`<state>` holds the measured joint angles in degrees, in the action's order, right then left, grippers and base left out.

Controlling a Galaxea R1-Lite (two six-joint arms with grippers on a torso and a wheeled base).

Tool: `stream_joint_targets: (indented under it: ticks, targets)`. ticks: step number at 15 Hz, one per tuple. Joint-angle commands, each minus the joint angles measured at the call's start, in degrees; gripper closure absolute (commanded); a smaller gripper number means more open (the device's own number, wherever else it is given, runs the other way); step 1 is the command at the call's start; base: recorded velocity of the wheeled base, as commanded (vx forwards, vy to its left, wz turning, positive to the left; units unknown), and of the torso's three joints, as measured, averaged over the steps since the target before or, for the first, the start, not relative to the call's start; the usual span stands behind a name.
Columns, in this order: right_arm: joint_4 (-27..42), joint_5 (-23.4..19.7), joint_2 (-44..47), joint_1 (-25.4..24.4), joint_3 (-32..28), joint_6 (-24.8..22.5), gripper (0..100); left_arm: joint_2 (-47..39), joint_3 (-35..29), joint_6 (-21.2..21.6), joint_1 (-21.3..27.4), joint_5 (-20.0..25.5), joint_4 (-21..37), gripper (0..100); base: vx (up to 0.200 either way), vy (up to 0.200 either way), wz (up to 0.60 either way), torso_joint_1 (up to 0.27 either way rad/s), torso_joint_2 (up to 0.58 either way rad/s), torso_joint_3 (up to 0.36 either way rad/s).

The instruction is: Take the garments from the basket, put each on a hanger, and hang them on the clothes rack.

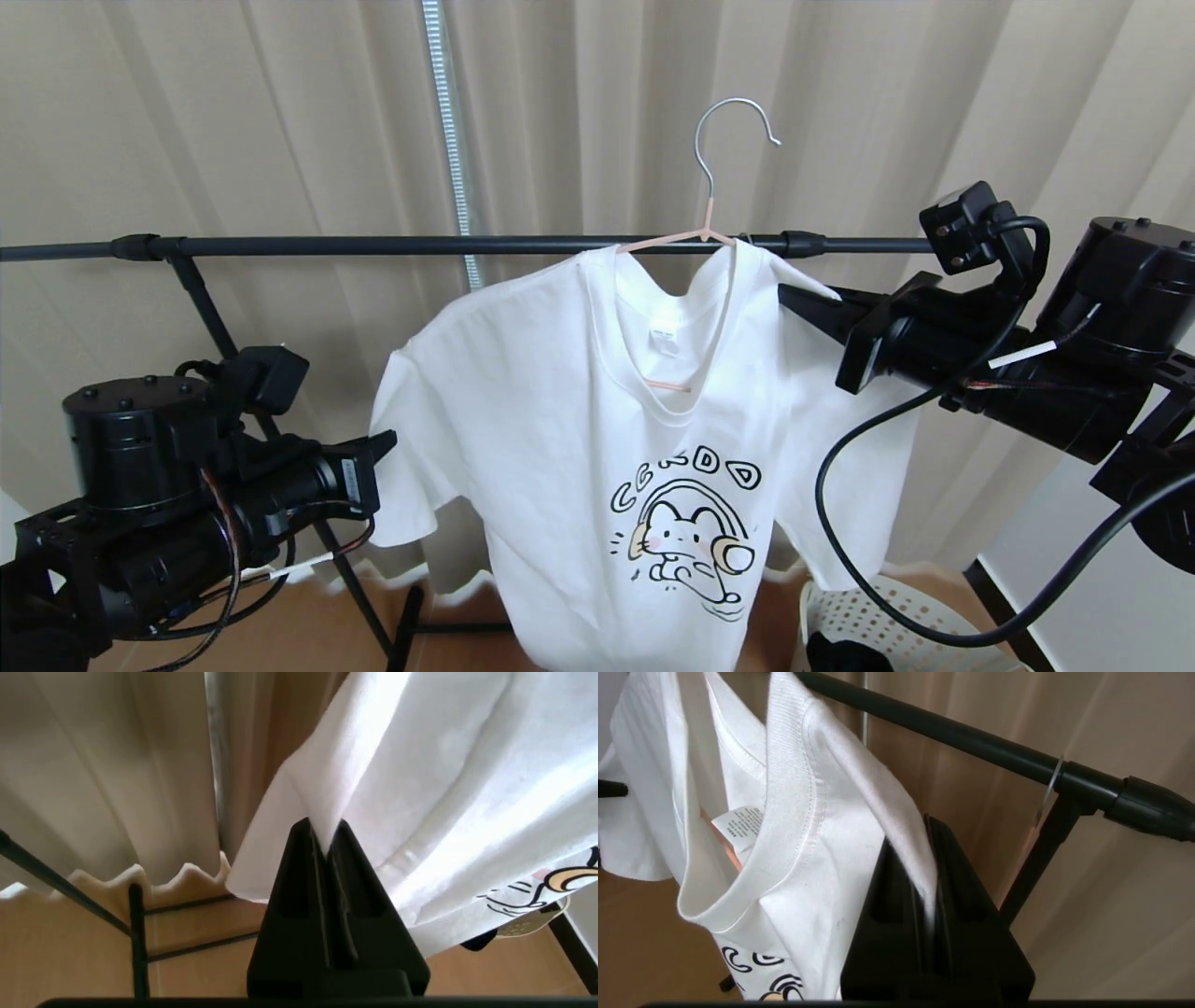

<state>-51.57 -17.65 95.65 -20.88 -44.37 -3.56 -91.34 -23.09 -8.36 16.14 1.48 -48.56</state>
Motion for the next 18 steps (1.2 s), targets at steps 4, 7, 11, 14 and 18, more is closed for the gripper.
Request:
stream_joint_targets:
  ticks: [4,7,11,14,18]
  targets:
    - [0.1,0.0,0.5,0.0,0.0,-0.1,100,0.2,1.0,0.4,-0.1,0.1,0.4,0,0.0,0.0,0.0,0.0,0.0,0.0]
    - [0.2,0.0,0.7,0.0,-0.2,-0.1,100,3.3,1.7,0.4,-0.5,0.1,0.3,0,0.0,0.0,0.0,0.0,0.0,0.0]
    - [0.4,0.1,1.0,0.0,-0.3,-0.2,100,6.1,-1.3,7.8,-0.6,-0.1,3.8,0,0.0,0.0,0.0,0.0,0.0,0.0]
    - [0.4,0.1,1.7,0.1,-0.3,-0.4,100,9.6,-10.9,7.5,-0.2,0.0,16.5,0,0.0,0.0,0.0,0.0,0.0,0.0]
    - [0.4,0.0,2.4,0.0,0.3,-2.2,100,13.9,-25.2,7.8,1.9,0.4,37.6,0,0.0,0.0,0.0,0.0,0.0,0.0]
